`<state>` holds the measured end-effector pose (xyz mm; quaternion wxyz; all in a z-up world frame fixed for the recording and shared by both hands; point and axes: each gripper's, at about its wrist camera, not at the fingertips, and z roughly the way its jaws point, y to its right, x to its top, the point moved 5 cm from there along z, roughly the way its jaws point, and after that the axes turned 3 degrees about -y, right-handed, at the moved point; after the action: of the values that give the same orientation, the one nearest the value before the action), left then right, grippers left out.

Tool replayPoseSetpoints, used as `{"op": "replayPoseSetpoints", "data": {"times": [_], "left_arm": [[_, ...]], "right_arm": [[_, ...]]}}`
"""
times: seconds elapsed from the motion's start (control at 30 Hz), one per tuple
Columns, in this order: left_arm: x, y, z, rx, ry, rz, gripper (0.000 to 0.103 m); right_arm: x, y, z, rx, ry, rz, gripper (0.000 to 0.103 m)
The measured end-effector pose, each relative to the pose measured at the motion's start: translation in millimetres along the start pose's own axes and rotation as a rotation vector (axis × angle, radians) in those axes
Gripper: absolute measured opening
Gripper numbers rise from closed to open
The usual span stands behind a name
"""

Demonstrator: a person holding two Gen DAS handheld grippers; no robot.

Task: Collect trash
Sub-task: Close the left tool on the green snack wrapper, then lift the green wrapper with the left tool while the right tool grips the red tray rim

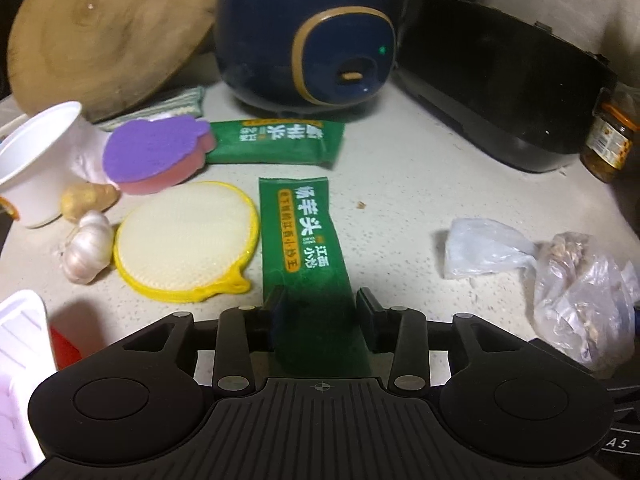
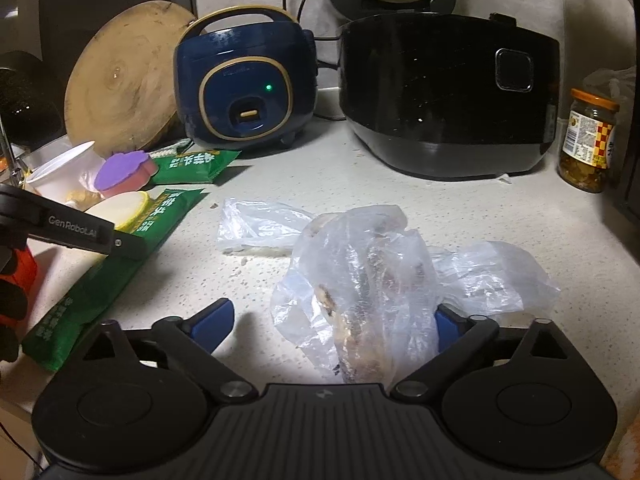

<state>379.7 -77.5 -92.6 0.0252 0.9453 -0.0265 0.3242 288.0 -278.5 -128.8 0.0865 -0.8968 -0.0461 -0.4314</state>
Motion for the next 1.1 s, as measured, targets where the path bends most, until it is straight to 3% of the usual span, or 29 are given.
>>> {"op": "replayPoseSetpoints", "data": {"times": [0.1,0.27,0.43,0.5,0.63,0.8,0.9,0.97,1.1], "left_arm": [[0,1,0,-0.007,-0.003,0.001,0.043],[-6,-4,5,0.046,0.003,-0.02,0.052],[-6,-6,5,0.028,0.006,-0.045,0.052],[-7,-7,4,0.02,0.004,-0.051,0.052],[-13,-7,-2,-0.007,0.004,-0.085,0.052],[-21,-2,-10,-0.018,0.027,-0.091,0.04],[-26,-1,-15,-0.079,0.035,-0.125,0.034],[-29,2,-21,-0.114,0.05,-0.138,0.023],[-27,-2,-48,-0.163,0.127,-0.193,0.022]], "right_arm": [[-1,-5,0,-0.015,-0.006,-0.022,0.102],[-3,-10,2,-0.039,-0.02,-0.063,0.103],[-4,-9,0,-0.006,-0.023,-0.106,0.103],[-2,-7,-2,-0.013,-0.013,-0.095,0.096],[7,3,-11,-0.038,0.038,-0.045,0.095],[17,13,-21,-0.107,0.092,-0.01,0.095],[19,15,-26,-0.107,0.094,-0.009,0.095],[20,14,-29,-0.107,0.097,-0.023,0.095],[26,1,-39,-0.102,0.13,-0.067,0.095]]}}
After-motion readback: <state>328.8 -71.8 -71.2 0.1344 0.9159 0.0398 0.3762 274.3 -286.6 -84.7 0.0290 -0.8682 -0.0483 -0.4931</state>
